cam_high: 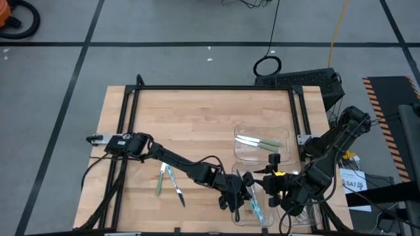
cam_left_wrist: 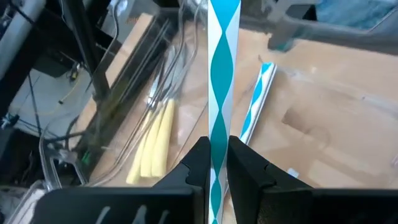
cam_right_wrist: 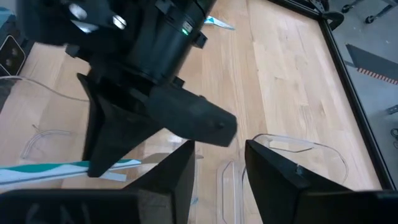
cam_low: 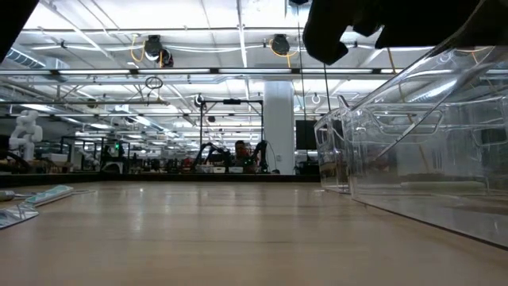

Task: Sort silverware by color (type)
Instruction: Put the blue knife into the bottom left transparent bin

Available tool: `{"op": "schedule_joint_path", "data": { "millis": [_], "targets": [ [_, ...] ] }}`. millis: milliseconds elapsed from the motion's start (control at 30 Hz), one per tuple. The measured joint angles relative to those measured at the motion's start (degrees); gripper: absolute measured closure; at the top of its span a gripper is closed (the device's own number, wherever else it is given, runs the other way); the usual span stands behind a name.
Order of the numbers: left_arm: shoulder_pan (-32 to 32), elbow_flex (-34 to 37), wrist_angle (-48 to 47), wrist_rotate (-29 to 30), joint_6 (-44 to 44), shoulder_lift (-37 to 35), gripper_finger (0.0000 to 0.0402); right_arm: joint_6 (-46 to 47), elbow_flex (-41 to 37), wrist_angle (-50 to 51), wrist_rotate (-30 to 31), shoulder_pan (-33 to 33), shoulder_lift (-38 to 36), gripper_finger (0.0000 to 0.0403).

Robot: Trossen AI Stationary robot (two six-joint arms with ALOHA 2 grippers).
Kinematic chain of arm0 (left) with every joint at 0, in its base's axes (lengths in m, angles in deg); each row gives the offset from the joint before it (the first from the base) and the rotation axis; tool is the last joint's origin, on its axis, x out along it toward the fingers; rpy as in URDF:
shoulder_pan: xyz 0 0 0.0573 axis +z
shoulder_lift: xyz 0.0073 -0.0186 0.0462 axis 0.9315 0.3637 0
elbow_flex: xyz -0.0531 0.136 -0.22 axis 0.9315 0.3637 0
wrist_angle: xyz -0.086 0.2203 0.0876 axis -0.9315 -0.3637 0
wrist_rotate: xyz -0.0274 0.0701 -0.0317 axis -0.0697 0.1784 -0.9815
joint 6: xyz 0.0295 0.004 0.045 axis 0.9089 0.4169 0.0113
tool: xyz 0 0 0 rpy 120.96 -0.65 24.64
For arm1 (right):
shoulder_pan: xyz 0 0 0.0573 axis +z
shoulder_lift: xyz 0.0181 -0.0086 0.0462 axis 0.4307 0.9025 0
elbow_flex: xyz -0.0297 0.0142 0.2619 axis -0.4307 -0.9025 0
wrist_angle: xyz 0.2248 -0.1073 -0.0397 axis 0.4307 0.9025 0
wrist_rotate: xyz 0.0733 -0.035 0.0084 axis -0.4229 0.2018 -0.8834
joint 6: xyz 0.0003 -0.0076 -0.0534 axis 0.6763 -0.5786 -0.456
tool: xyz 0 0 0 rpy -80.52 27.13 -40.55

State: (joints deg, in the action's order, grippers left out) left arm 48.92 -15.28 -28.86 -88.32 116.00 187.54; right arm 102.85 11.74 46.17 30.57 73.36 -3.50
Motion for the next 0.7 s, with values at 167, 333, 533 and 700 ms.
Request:
{"op": "schedule_joint_path", "data": {
  "millis": [167, 333, 533, 700],
  "targets": [
    [0.4, 0.0, -1.0, -2.2, -0.6, 0.0, 0.0364, 0.0, 0.0, 0.0, -0.1, 0.0, 0.0, 0.0267],
    [0.5, 0.0, -1.6, -2.8, -1.1, 0.0, 0.0353, 0.0, 0.0, 0.1, -0.2, 0.0, 0.0, 0.0267],
    [0.5, 0.0, -2.9, -2.9, -2.2, 0.0, 0.0313, 0.0, 0.0, 0.2, -0.3, 0.0, 0.0, 0.0267],
    [0.5, 0.0, -2.9, -2.8, -2.8, 0.0, 0.0289, 0.0, 0.0, 0.1, -0.3, 0.0, 0.0, 0.0267]
  ]
}}
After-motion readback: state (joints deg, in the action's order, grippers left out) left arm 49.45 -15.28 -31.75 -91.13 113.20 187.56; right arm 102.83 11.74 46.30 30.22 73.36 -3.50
